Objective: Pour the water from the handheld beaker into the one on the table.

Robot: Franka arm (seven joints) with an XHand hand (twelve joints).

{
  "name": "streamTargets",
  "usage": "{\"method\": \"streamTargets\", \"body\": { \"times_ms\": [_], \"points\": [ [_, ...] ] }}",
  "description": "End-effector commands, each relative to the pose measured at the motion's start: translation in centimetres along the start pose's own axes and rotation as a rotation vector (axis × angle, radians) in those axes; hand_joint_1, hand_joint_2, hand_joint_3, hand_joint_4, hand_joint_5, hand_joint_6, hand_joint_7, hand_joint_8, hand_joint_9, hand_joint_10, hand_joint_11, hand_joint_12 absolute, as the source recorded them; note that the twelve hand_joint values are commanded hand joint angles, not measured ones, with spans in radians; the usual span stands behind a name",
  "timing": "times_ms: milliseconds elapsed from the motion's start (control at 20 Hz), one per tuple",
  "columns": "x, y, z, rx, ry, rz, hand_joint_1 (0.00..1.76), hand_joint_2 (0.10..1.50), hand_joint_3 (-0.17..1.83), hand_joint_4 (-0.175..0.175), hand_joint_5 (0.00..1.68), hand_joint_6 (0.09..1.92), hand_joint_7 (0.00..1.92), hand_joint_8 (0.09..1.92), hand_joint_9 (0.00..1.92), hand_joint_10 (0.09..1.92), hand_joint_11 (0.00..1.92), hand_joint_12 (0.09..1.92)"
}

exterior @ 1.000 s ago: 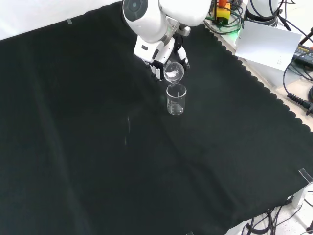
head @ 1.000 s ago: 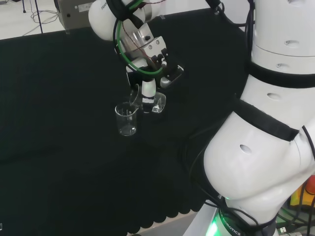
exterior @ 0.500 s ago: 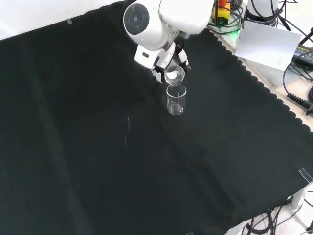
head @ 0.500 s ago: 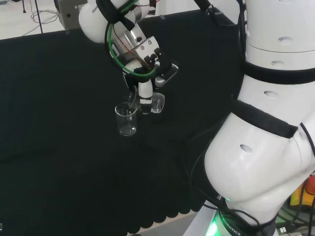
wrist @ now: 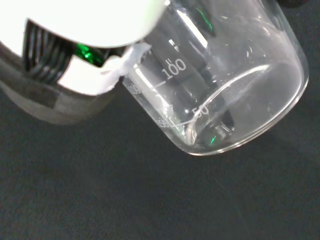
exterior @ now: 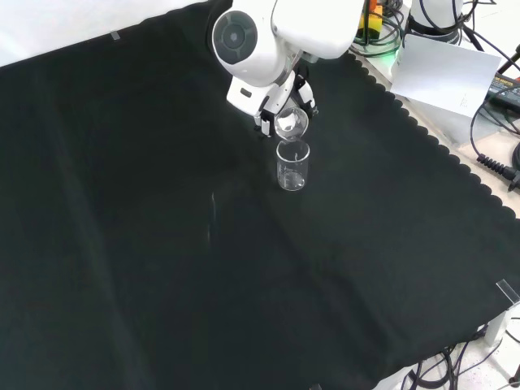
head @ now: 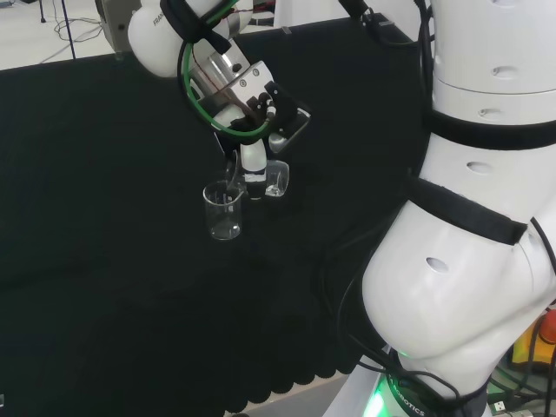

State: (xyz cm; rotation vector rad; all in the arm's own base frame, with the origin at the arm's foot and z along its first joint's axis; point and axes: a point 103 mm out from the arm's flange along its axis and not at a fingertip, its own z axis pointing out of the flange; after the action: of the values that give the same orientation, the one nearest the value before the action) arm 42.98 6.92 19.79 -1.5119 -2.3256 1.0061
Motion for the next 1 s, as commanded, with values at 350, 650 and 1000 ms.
{"method": "streamTargets", "body": {
  "times_ms": [350,650,1000],
  "points": [
    [0.7,-0.2,-0.8,0.057,-0.052,0.038,1.15,0.63,0.69,0.14,1.29,0.65,1.61,0.55,1.85,0.09,1.48,0.54],
    [1.5,-0.3,-1.4,0.075,-0.084,0.047,1.15,0.63,0.68,0.139,1.29,0.66,1.61,0.55,1.85,0.09,1.48,0.54],
    [1.8,-0.7,-1.8,0.089,-0.117,0.067,1.21,0.62,0.71,0.026,1.29,0.66,1.52,0.57,1.85,0.09,1.48,0.53]
  ]
}}
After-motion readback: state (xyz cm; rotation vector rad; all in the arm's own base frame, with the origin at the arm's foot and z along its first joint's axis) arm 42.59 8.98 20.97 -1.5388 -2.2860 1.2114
